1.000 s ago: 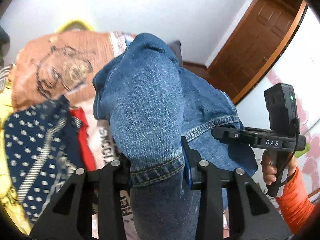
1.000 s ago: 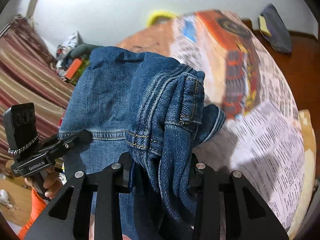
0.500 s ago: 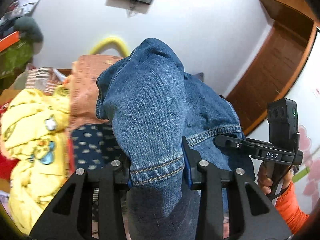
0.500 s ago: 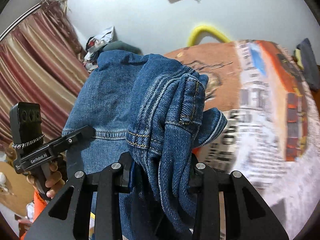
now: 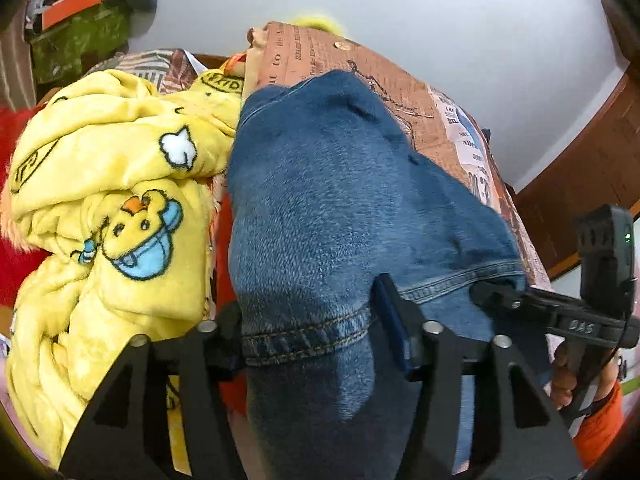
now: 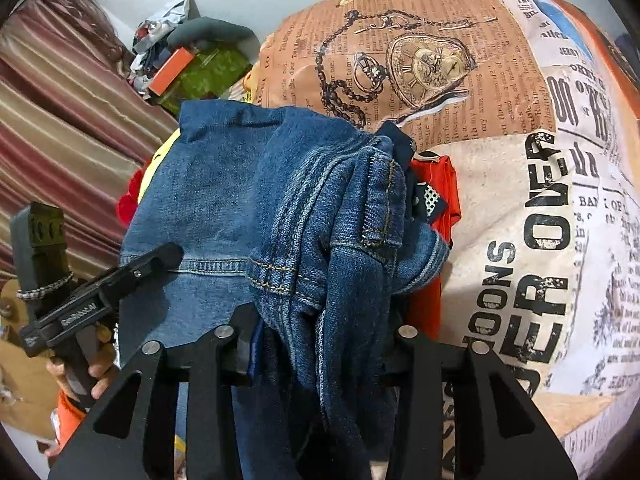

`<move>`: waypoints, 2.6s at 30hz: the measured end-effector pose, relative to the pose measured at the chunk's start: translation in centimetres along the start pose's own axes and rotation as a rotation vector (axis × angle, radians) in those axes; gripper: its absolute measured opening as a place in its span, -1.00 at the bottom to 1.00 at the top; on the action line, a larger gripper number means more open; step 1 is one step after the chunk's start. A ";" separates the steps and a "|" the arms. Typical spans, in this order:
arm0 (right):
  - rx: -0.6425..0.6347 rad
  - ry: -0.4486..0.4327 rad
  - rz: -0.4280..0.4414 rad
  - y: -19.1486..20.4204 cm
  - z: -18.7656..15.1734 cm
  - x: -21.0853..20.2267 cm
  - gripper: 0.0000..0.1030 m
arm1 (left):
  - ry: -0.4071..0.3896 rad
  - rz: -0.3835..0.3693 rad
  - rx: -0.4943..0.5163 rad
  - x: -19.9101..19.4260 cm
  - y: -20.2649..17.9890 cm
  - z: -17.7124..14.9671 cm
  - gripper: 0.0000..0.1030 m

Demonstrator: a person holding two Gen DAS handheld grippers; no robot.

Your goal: Fold large clothes

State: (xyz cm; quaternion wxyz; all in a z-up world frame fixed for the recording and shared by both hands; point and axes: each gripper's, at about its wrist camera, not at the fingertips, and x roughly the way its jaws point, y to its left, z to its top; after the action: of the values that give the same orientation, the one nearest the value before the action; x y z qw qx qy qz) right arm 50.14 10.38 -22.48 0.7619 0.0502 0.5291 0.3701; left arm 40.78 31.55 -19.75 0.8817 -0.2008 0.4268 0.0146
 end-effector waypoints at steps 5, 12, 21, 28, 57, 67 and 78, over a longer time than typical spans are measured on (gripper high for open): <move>-0.061 0.001 -0.045 0.9 -1.0 -1.0 -0.20 | 0.007 0.026 0.012 -0.8 -0.7 -0.4 0.23; -0.124 -0.051 -0.179 3.6 -3.0 -3.9 -0.12 | -0.015 0.194 0.139 -4.0 -3.6 -2.1 0.23; -0.173 -0.222 -0.127 6.8 -6.3 -12.1 -0.12 | -0.174 0.123 0.165 -13.6 -7.1 -4.4 0.23; -0.259 -0.437 -0.060 12.3 -9.4 -20.3 -0.08 | -0.391 0.067 0.254 -23.9 -12.4 -6.7 0.24; -0.377 -0.910 -0.182 19.1 -21.6 -29.4 1.00 | -0.833 0.231 0.314 -35.1 -19.1 -21.2 0.99; -0.343 -0.902 -0.185 18.1 -22.3 -29.6 1.00 | -0.809 0.223 0.278 -34.3 -18.4 -21.2 0.99; -0.336 -0.866 -0.200 18.0 -22.8 -28.7 1.00 | -0.786 0.219 0.267 -33.3 -18.1 -20.9 0.99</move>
State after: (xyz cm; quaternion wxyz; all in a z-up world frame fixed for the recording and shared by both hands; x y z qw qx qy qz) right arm 16.93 -1.60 -1.90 0.9419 0.0248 0.0979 0.3202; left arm 7.60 12.14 0.04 0.9887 -0.0175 0.0755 0.1281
